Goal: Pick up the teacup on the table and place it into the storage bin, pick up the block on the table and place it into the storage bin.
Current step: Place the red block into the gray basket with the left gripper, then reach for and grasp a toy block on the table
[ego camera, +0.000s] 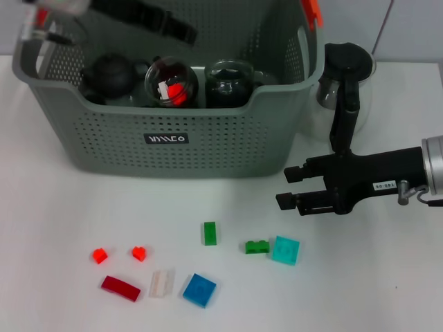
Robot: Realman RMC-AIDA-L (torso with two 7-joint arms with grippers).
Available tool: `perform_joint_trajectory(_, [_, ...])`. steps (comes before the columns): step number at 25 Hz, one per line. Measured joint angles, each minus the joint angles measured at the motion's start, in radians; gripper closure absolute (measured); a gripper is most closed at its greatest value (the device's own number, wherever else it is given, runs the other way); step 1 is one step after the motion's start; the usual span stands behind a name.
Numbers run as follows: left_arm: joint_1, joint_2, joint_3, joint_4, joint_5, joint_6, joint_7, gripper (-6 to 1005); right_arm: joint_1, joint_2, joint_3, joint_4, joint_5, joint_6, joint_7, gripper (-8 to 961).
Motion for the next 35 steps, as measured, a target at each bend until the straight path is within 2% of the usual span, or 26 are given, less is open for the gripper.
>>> perform_joint_trajectory(4, [0.128, 0.022, -0.032, 0.148, -0.207, 0.171, 0.02, 441, -0.002, -0.001, 0.0, 0.0, 0.0, -0.003, 0.001, 311])
perform_joint_trajectory(6, [0.191, 0.024, -0.053, 0.202, -0.264, 0.256, 0.056, 430, -0.002, -0.002, 0.0, 0.0, 0.0, -0.004, 0.001, 311])
perform_joint_trajectory(9, [0.258, 0.006, -0.1, 0.246, -0.28, 0.405, 0.172, 427, -0.002, -0.003, 0.0, 0.0, 0.0, -0.005, 0.002, 311])
perform_joint_trajectory(13, [0.326, -0.023, -0.107, 0.246, -0.271, 0.524, 0.285, 430, -0.002, -0.004, 0.0, 0.0, -0.001, -0.006, 0.002, 311])
perform_joint_trajectory(19, [0.398, -0.062, -0.074, 0.225, -0.259, 0.535, 0.34, 429, 0.001, -0.003, 0.0, 0.007, -0.001, -0.005, 0.002, 311])
perform_joint_trajectory(26, [0.44, -0.098, 0.032, 0.204, -0.256, 0.526, 0.47, 429, 0.002, 0.001, 0.0, 0.008, -0.005, -0.003, 0.002, 311])
perform_joint_trajectory(29, [0.436, -0.103, 0.078, 0.184, -0.232, 0.51, 0.522, 429, 0.0, 0.002, 0.0, 0.008, -0.006, -0.002, 0.003, 312])
perform_joint_trajectory(35, [0.392, -0.107, 0.186, 0.086, -0.134, 0.376, 0.559, 430, -0.004, 0.002, 0.0, 0.01, -0.006, 0.004, 0.003, 312])
